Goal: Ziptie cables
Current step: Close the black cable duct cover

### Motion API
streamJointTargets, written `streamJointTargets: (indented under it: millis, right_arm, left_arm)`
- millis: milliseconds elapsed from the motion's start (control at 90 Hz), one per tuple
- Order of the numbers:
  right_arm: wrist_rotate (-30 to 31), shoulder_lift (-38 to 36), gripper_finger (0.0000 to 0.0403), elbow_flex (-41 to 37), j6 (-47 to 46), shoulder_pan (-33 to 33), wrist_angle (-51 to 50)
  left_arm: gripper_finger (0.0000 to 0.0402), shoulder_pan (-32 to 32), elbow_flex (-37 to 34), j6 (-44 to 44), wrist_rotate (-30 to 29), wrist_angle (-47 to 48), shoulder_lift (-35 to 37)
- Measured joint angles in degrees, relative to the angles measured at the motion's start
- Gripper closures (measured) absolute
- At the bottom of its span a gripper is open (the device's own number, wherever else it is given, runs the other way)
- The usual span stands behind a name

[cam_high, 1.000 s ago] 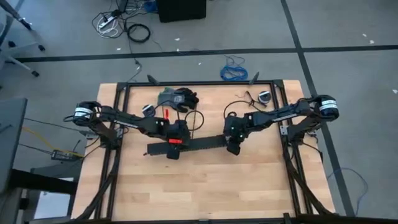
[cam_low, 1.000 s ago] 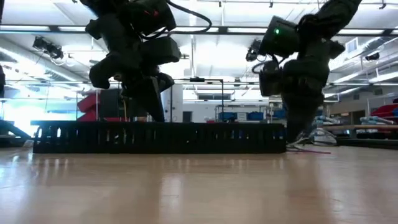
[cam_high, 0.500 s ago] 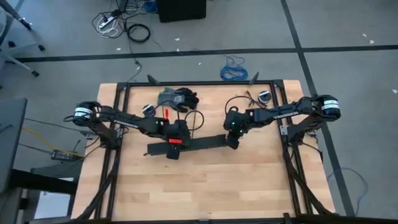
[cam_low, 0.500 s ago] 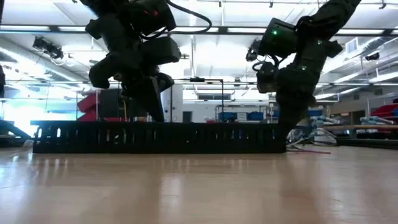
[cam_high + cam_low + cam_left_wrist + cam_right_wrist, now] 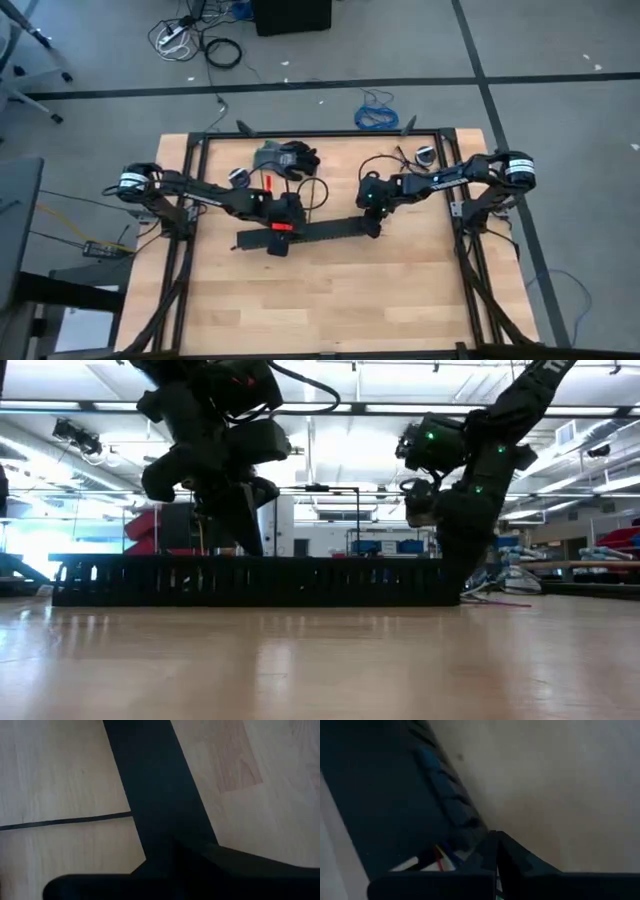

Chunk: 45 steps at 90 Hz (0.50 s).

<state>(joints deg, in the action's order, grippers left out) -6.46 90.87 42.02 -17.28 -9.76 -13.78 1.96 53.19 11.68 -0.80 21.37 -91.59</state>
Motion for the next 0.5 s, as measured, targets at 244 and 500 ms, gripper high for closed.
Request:
streamJointTargets:
  millis: [244, 500]
  right_arm:
    - [-1.1, 0.2, 0.0403, -0.2, 0.8, -0.1, 5.2]
    - [-0.9, 0.2, 0.0403, -0.2, 0.9, 0.0, 5.5]
  left_arm:
    - [0.0401, 0.0, -0.2, 1.1, 1.1, 0.0, 0.1]
    - [0.0401, 0.0, -0.2, 1.3, 1.8, -0.9, 0.0]
